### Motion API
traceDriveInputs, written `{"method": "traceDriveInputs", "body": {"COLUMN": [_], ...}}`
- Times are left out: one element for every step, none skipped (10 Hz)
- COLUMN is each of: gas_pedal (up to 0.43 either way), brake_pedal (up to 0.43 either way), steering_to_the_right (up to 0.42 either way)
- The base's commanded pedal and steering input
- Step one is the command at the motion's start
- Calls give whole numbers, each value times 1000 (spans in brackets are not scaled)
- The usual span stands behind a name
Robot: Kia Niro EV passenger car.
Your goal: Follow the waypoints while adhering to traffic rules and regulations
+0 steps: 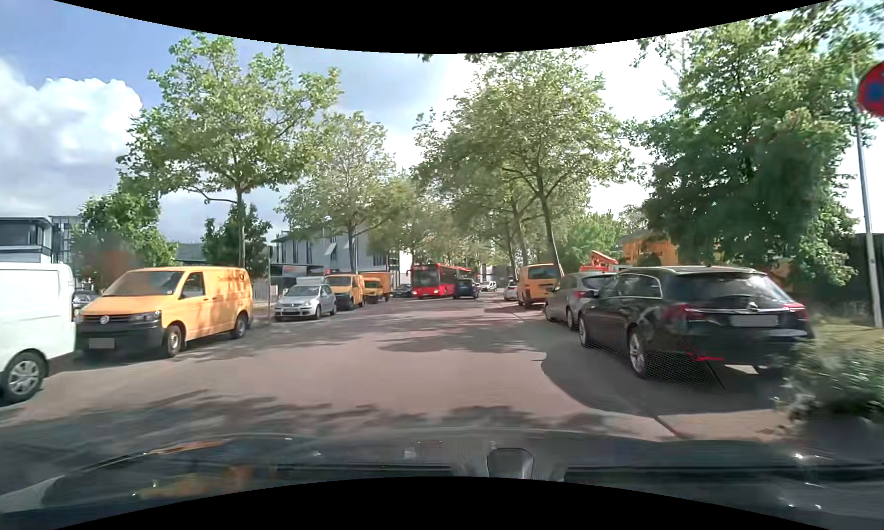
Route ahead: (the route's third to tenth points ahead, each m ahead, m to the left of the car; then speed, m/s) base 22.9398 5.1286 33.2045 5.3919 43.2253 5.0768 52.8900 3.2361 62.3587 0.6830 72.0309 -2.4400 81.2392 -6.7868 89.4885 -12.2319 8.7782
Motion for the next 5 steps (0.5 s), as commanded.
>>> {"method": "traceDriveInputs", "body": {"gas_pedal": [39,39,47,47,47], "brake_pedal": [0,0,0,0,0], "steering_to_the_right": [-6,-6,-5,-6,-6]}}
